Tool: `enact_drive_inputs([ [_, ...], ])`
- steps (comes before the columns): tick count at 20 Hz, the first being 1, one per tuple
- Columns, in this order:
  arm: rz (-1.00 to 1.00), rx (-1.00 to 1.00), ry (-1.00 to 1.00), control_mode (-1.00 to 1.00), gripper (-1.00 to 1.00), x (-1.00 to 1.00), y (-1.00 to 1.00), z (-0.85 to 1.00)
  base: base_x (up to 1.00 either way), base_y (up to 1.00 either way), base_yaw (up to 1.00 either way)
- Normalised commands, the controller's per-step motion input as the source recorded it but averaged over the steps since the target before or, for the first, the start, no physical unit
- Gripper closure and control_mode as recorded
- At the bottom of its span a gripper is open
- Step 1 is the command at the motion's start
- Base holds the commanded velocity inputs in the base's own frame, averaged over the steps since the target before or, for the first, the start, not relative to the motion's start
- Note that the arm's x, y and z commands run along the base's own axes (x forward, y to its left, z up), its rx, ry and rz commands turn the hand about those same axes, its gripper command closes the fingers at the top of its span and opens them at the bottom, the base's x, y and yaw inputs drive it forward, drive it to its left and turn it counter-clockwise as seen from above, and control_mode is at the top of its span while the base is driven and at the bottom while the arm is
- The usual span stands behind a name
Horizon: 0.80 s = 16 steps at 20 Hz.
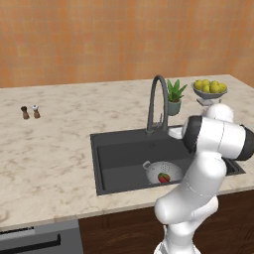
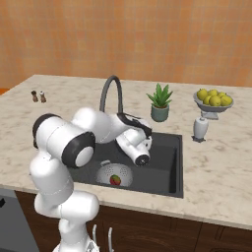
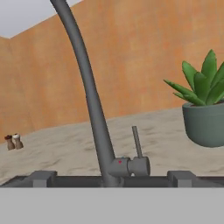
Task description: Put the colander in the sink, put the mango in the colander, and turn on the sink faucet and pour water over the colander.
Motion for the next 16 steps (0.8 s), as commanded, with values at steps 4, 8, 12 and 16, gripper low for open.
enact_drive_inputs([
  [4,0.00,0.00,-0.07,-1.00,-1.00,0.35,-0.03,-0.06,0.00,0.00,0.00],
  [8,0.00,0.00,-0.01,-1.00,-1.00,0.29,-0.04,-0.04,0.00,0.00,0.00],
  [12,0.00,0.00,0.00,-1.00,-1.00,0.10,-0.11,-0.08,0.00,0.00,0.00],
  [16,0.00,0.00,0.00,-1.00,-1.00,0.03,-0.07,-0.09,0.00,0.00,0.00],
])
